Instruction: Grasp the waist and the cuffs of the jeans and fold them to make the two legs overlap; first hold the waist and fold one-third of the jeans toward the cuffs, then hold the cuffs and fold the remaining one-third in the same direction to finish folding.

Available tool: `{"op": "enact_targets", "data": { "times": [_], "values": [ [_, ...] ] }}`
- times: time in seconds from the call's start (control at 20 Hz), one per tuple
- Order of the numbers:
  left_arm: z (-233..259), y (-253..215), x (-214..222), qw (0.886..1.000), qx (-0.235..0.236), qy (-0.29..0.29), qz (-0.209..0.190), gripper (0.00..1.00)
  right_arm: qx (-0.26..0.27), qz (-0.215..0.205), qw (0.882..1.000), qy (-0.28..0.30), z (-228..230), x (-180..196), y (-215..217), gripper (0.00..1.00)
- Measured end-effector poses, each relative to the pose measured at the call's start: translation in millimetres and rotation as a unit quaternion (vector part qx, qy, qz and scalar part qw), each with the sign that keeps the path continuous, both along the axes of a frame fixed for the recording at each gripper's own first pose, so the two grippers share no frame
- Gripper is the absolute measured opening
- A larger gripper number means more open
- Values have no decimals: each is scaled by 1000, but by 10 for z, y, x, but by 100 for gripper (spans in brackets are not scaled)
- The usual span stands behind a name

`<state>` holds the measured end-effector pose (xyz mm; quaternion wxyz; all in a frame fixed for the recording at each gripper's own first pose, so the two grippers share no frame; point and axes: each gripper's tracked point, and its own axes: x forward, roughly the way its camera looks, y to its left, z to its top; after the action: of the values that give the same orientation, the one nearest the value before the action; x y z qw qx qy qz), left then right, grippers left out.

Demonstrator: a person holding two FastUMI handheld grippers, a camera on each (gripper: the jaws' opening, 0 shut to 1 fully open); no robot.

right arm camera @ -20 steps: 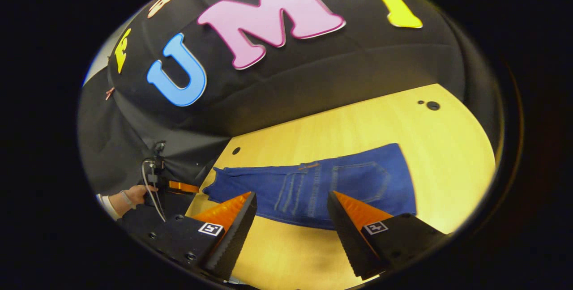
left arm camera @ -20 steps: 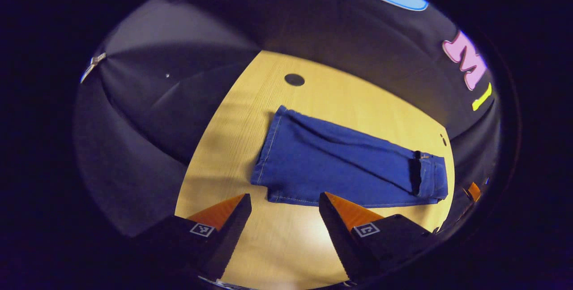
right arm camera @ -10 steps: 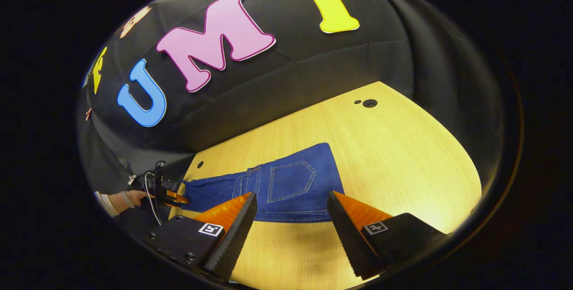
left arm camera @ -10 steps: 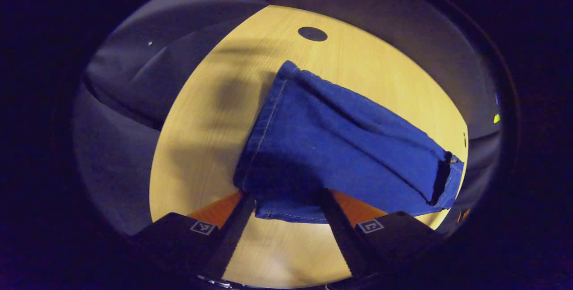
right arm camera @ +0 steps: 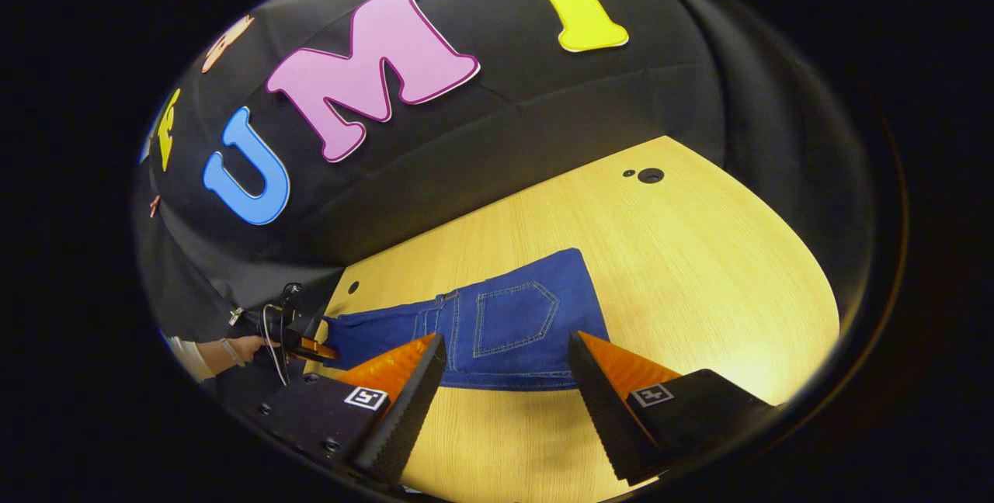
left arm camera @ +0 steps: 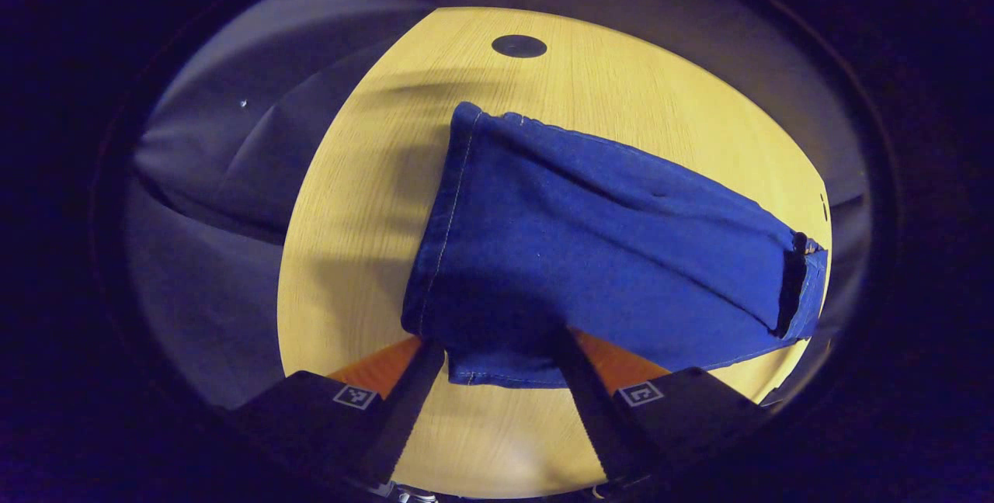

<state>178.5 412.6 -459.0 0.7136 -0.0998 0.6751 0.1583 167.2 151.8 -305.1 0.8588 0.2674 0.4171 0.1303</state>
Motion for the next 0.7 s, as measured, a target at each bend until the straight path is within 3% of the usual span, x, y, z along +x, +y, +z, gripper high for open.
{"op": "enact_targets", "data": {
  "times": [0.15,0.25,0.3,0.4,0.55,0.7],
  "values": [
    [69,-102,62,1000,-19,-21,11,22,2,-1,1000,-2,18,3,-7,97],
    [74,-120,72,999,-26,-25,16,10,3,0,1000,-4,31,-2,-19,97],
    [116,-135,114,999,-23,-42,23,8,4,-1,1000,-5,43,-1,-37,97],
    [386,-234,306,993,-26,-115,22,7,5,-7,1000,-12,77,36,-65,97],
    [984,-515,610,978,-46,-198,-43,6,9,-14,1000,-16,108,83,-91,97],
    [1625,-1102,908,958,-63,-260,-102,6,11,-19,1000,-21,140,117,-135,97]
  ]
}}
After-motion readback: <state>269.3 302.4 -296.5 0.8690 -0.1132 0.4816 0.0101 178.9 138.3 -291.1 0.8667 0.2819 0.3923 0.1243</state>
